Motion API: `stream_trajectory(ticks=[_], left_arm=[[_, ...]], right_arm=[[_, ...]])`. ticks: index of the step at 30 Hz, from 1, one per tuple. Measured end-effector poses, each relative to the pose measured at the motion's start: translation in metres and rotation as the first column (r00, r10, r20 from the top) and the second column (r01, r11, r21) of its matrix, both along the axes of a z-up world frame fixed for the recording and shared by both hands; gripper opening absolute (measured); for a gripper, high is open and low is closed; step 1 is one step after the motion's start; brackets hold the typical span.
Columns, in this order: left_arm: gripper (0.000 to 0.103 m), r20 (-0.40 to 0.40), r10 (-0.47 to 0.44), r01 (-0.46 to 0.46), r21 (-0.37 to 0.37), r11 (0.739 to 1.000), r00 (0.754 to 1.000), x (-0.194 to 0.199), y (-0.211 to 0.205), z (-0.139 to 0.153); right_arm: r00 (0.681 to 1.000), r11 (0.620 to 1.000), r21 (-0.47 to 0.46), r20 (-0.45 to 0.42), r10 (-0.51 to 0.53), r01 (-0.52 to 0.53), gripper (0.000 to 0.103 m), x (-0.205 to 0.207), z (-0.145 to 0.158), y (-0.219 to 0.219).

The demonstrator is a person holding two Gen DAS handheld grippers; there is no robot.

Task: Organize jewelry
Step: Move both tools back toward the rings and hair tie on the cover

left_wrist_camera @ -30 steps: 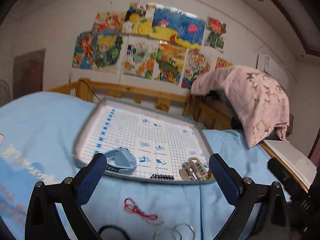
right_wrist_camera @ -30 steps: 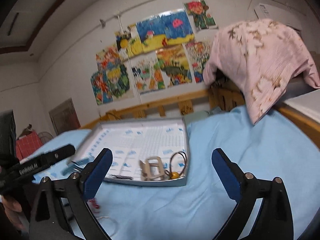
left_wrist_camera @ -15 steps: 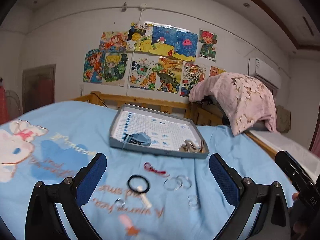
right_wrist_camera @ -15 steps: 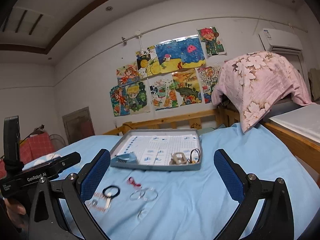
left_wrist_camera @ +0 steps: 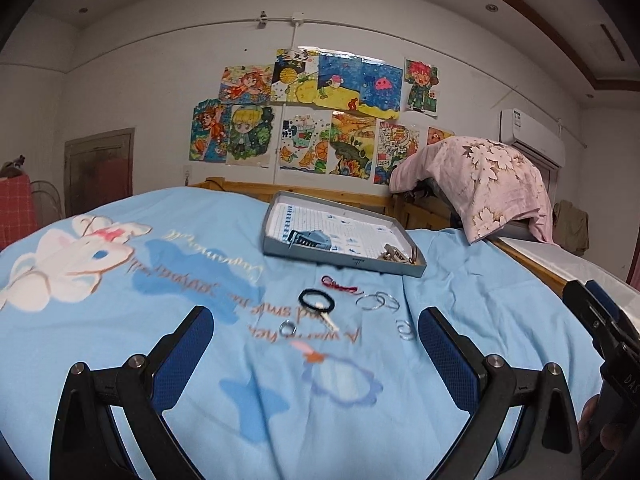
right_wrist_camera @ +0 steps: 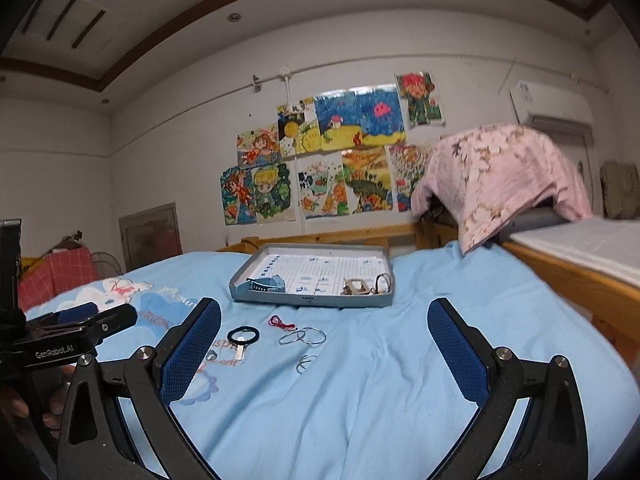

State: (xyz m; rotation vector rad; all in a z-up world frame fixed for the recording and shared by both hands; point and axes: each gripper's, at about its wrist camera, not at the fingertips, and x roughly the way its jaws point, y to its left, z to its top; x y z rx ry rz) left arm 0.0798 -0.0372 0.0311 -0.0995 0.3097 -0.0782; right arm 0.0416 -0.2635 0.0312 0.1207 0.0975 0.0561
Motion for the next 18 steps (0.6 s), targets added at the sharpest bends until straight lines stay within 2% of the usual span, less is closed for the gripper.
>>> stream_trajectory(ticks=[3, 6, 9, 18], left_arm=[[0.103, 0.003, 0.015, -0.015, -0.019, 1.000, 1.000, -0.013, 0.008, -0.002], [0.103, 0.005, 0.028, -0.028, -0.027, 0.999, 1.000, -0.026, 0.016, -0.006], [0.103, -0.001, 0.033, -0.033, -0.018, 0.999, 0.999, -0.034, 0.020, -0.011], [0.103, -0.059, 0.047, -0.047, -0.011, 0.999, 0.997, -0.024, 0.027, -0.020]], right_arm=[[1.000, 1.000, -0.012, 0.031, -0.002, 0.003, 0.102, -0.015, 0.002, 0.005], [1.000, 0.999, 0.037, -0.020, 0.017, -0.016, 0.102, -0.025, -0.006, 0.009], [1.000, 1.000, 0.007, -0.025, 0.004, -0.004, 0.102, -0.032, -0.008, 0.016], [0.999, 1.000, -0.011, -0.035, 0.004, -0.005, 0.102, -0.031, -0.008, 0.020]])
